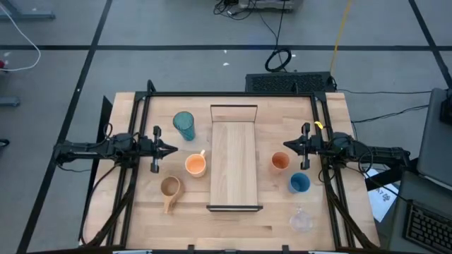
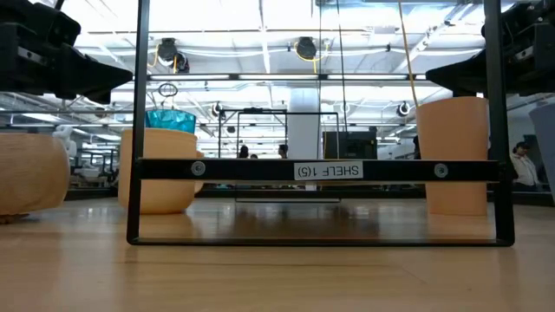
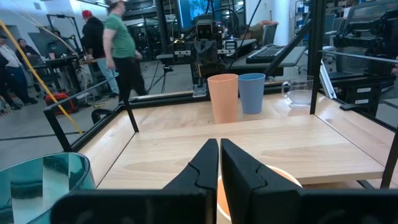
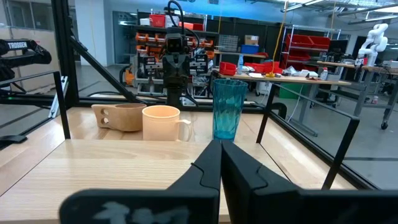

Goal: Stack small to large cups/mugs on shelf

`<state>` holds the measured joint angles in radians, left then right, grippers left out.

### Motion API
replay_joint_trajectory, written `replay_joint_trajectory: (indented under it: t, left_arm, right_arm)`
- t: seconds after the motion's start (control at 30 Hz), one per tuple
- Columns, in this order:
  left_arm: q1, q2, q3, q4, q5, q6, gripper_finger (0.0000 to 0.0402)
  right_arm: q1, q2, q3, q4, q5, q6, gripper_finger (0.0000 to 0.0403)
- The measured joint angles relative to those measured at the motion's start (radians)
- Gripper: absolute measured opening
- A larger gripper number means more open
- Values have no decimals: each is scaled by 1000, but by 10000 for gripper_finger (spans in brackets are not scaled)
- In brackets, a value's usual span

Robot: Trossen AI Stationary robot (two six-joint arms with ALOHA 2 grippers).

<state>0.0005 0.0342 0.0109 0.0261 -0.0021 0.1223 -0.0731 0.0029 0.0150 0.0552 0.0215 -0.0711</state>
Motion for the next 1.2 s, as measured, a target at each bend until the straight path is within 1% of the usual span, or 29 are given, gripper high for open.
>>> replay_joint_trajectory:
  t: [0.57, 0.8, 1.0, 1.1, 1.2]
  left_arm:
    - [0, 0, 0, 0, 0, 0, 21]
    - [0, 0, 0, 0, 0, 0, 21]
    - [0, 0, 0, 0, 0, 0, 21]
    - [0, 0, 0, 0, 0, 0, 21]
    - [0, 0, 0, 0, 0, 0, 21]
  right_arm:
    - [0, 0, 0, 1, 0, 0, 0]
    - [1, 0, 0, 55, 0, 5, 0]
    - [1, 2, 10, 50, 0, 16, 0]
    - [1, 8, 35, 29, 0, 41, 0]
    - [1, 33, 73, -34, 0, 62, 0]
